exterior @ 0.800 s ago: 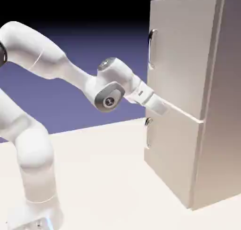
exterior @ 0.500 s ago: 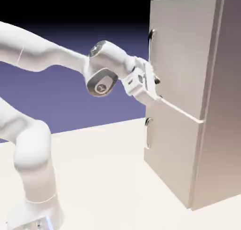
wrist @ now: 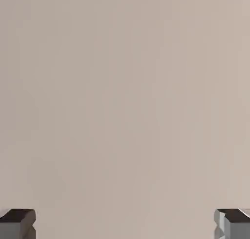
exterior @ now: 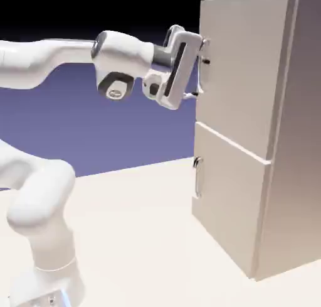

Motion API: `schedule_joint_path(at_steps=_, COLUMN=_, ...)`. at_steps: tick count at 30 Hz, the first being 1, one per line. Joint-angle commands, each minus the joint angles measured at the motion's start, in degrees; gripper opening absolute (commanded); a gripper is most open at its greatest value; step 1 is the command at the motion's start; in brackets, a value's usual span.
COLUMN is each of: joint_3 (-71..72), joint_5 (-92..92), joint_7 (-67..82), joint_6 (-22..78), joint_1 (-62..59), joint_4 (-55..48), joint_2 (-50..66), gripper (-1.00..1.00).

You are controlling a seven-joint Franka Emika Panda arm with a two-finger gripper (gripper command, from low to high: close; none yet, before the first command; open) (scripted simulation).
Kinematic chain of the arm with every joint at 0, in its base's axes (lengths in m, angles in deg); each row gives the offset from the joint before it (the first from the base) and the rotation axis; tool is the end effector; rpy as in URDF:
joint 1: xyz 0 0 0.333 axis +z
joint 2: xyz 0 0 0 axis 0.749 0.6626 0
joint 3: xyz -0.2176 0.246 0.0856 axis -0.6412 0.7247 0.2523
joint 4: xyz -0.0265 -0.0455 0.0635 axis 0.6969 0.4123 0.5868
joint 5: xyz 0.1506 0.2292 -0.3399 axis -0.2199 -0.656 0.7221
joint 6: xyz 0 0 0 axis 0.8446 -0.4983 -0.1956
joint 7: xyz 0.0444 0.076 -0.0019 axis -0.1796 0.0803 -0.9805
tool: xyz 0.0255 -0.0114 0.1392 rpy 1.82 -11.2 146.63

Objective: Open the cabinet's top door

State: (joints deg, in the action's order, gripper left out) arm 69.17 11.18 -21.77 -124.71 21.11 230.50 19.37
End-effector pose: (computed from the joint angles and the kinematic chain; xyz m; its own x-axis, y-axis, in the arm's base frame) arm 0.3887 0.0313 0.6299 -0.2733 -0.5172 -0.8111 -0.0812 0.8526 -0.5163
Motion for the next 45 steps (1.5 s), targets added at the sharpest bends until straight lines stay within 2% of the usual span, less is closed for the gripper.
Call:
schedule_joint_path(at_steps=1, joint_3=1.2, joint_5=-2.4, joint_7=-2.5, joint_6=0.2, joint_1=-1.1, joint_4=-0.4, joint_2=-0.9, gripper=0.0)
schedule_joint_path(at_steps=23, joint_3=27.2, joint_5=-54.1, joint_7=-56.9, joint_6=4.7, joint_1=-24.0, joint_4=-10.0, joint_2=-20.0, gripper=0.0)
schedule_joint_path(at_steps=30, joint_3=30.2, joint_5=-59.2, joint_7=-56.9, joint_6=10.2, joint_1=-35.5, joint_4=-16.2, joint_2=-21.7, gripper=0.0)
schedule_joint_path(at_steps=31, joint_3=30.2, joint_5=-59.2, joint_7=-56.9, joint_6=10.2, joint_1=-35.5, joint_4=-16.2, joint_2=-21.7, gripper=-1.0)
schedule_joint_path(at_steps=32, joint_3=30.2, joint_5=-59.2, joint_7=-56.9, joint_6=10.2, joint_1=-35.5, joint_4=-16.2, joint_2=-21.7, gripper=-1.0)
schedule_joint_path(at_steps=40, joint_3=22.5, joint_5=-62.3, joint_7=-57.3, joint_6=30.2, joint_1=-34.0, joint_4=-4.5, joint_2=-34.6, gripper=-1.0)
schedule_joint_path(at_steps=45, joint_3=13.6, joint_5=-61.0, joint_7=-49.6, joint_6=42.3, joint_1=-27.4, joint_4=5.1, joint_2=-35.2, gripper=-1.0)
